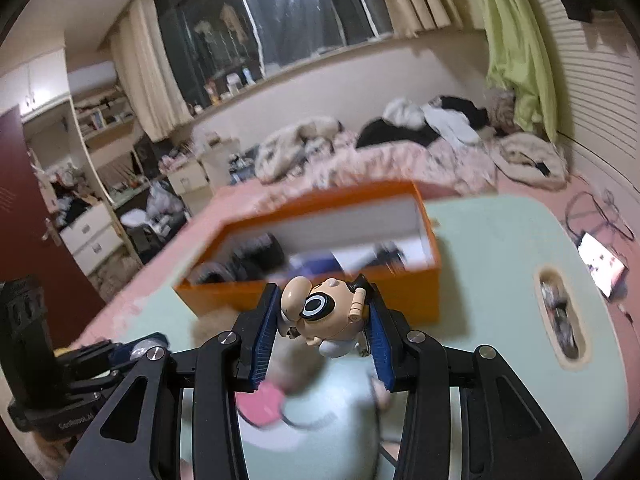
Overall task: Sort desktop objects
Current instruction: 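Grasp the doll figure with the right tool while the left tool carries the plastic item, then drop the plastic item and doll figure into the box with both tools, then grasp the brown carton with the left tool while the right tool grasps the white plush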
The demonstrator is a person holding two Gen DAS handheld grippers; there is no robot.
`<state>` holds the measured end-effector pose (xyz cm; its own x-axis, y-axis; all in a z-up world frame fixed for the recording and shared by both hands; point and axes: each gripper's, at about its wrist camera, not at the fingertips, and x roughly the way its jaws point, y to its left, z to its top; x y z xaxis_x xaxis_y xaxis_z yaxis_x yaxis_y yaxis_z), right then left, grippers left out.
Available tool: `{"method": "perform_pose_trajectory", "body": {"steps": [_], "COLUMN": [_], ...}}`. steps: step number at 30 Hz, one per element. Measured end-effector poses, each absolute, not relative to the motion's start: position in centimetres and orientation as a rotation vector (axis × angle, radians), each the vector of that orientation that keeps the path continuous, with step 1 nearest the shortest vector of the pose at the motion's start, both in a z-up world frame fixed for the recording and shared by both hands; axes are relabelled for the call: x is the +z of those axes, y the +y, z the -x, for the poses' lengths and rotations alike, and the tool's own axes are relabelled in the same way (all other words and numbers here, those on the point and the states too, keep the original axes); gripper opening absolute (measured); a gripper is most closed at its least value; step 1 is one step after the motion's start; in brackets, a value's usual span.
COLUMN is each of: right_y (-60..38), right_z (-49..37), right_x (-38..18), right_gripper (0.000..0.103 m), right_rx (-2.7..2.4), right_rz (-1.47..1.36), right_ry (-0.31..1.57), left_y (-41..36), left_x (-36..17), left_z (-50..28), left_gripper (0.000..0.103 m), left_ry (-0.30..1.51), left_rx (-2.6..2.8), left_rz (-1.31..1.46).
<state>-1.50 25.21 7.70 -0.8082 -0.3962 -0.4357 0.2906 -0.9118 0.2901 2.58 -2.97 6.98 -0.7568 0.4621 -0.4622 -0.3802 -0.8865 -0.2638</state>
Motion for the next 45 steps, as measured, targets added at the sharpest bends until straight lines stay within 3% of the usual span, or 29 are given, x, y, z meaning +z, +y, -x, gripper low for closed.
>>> {"method": "perform_pose_trajectory", "body": {"steps": [6, 7, 9, 11, 14, 18, 23, 27, 33, 36, 38, 45], "right_y": [23.4, 23.3, 23.2, 23.3, 21.9, 22.4, 24.8, 23.9, 22.6, 22.3, 21.7, 21.1], "right_z": [5.2, 6.2, 8.5, 10.0, 7.9, 7.1, 3.5, 1.5, -0.9, -0.2, 0.8, 3.0], "right_x": [10.6, 10.3, 8.6, 5.9, 5.0, 5.2, 8.0, 8.6, 4.4, 1.3, 0.5, -1.5], "right_gripper": [0.043, 0.043, 0.048, 0.058, 0.068, 0.070, 0.070, 0.070, 0.070, 0.072, 0.080, 0.080], "right_rx": [-2.720, -2.732, -2.745, -2.729, -2.832, -2.812, -2.797, -2.747, -2.694, -2.680, -2.680, -2.680], "right_rz": [-0.623, -0.665, -0.840, -1.046, -0.921, -0.894, -0.711, -0.726, -0.945, -1.091, -1.103, -1.096], "right_ry": [-0.253, -0.251, -0.230, -0.209, 0.077, 0.025, -0.203, -0.119, 0.052, 0.095, 0.128, 0.136], "left_y": [-2.0, -1.9, -1.8, -2.2, -2.6, -3.1, -3.8, -3.7, -2.8, -1.8, -1.6, -1.9], "left_x": [11.9, 11.6, 9.3, 6.8, 4.4, 4.8, 8.2, 7.6, 2.7, -1.0, -1.0, -1.1], "left_z": [3.1, 4.6, 7.3, 8.3, 8.4, 7.6, 4.1, 1.1, -2.2, -1.5, -1.0, 0.2], "left_gripper": [0.034, 0.059, 0.095, 0.095, 0.095, 0.095, 0.095, 0.095, 0.095, 0.103, 0.103, 0.103], "left_ry": [-0.200, -0.215, -0.227, -0.265, -0.276, -0.336, -0.274, -0.190, -0.018, 0.132, 0.137, 0.132], "left_rx": [2.694, 2.728, 2.781, 2.745, 2.739, 2.736, 2.771, 2.737, 2.715, 2.722, 2.692, 2.692], "left_rz": [0.609, 0.641, 0.825, 0.888, 0.940, 0.858, 0.644, 0.678, 0.890, 1.106, 1.110, 1.104]}}
